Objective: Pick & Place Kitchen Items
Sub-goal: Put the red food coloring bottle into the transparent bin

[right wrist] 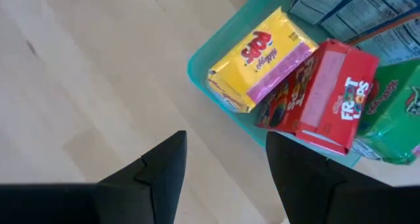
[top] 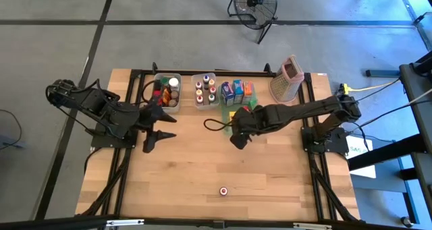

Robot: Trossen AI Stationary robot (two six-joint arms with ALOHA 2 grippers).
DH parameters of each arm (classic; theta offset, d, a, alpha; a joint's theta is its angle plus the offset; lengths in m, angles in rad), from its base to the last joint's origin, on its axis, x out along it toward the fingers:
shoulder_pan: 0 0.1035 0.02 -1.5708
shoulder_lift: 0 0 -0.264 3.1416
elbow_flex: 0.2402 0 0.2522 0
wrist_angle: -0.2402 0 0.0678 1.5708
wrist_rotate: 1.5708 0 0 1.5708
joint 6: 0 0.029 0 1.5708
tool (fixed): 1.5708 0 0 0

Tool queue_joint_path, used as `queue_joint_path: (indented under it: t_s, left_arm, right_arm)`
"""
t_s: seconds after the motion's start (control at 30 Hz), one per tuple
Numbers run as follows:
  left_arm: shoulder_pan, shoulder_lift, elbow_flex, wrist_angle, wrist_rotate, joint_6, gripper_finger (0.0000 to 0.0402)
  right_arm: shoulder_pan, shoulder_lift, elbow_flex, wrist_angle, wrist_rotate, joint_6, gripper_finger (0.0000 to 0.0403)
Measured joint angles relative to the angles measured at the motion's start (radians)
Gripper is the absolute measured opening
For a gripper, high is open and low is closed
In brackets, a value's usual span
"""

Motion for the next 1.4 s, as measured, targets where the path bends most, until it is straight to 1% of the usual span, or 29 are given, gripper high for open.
queue_joint_path:
  t_s: [0.1,0.17,0.27,0.43,0.53,0.67,0.73,0.8,0.9,1.0,1.07,1.2,1.3,1.4]
  left_arm:
    - [0.0,0.0,0.0,0.0,0.001,-0.079,0.0244]
    - [0.0,0.004,0.0,0.0,0.002,-0.132,0.0244]
    - [-0.001,0.038,0.0,0.0,0.017,-0.141,0.0244]
    - [-0.035,0.143,0.0,0.0,0.104,-0.09,0.0244]
    - [-0.047,0.219,0.0,0.0,0.103,-0.04,0.0244]
    - [-0.051,0.311,0.0,0.025,0.111,0.0,0.0244]
    - [-0.051,0.352,0.0,0.053,0.15,0.018,0.0244]
    - [-0.051,0.379,-0.001,0.095,0.212,0.04,0.0244]
    - [-0.043,0.39,-0.001,0.156,0.294,0.107,0.0244]
    - [-0.038,0.39,-0.001,0.176,0.304,0.178,0.0244]
    - [-0.039,0.39,-0.001,0.18,0.287,0.213,0.0244]
    - [-0.063,0.411,0.0,0.22,0.232,0.221,0.0244]
    - [-0.087,0.454,-0.014,0.326,0.188,0.257,0.0244]
    - [-0.108,0.521,-0.016,0.451,0.144,0.277,0.0244]
  right_arm:
    - [0.0,-0.021,0.0,0.001,-0.039,-0.047,0.0211]
    - [0.006,-0.041,0.0,0.017,-0.083,-0.084,0.0211]
    - [0.028,-0.072,0.0,0.049,-0.128,-0.139,0.0211]
    - [0.071,-0.148,0.0,0.056,-0.185,-0.174,0.0211]
    - [0.105,-0.193,0.0,0.062,-0.232,-0.174,0.0211]
    - [0.171,-0.236,0.0,0.124,-0.321,-0.175,0.0211]
    - [0.213,-0.241,0.0,0.161,-0.344,-0.179,0.0211]
    - [0.259,-0.241,0.0,0.218,-0.346,-0.176,0.0211]
    - [0.326,-0.241,0.0,0.313,-0.304,-0.116,0.0211]
    - [0.392,-0.241,0.0,0.436,-0.219,-0.044,0.0211]
    - [0.441,-0.241,0.0,0.523,-0.134,-0.023,0.0211]
    - [0.537,-0.237,0.0,0.658,0.045,-0.017,0.0211]
    - [0.594,-0.235,0.0,0.72,0.151,-0.021,0.0211]
    - [0.638,-0.235,0.0,0.762,0.217,-0.027,0.0211]
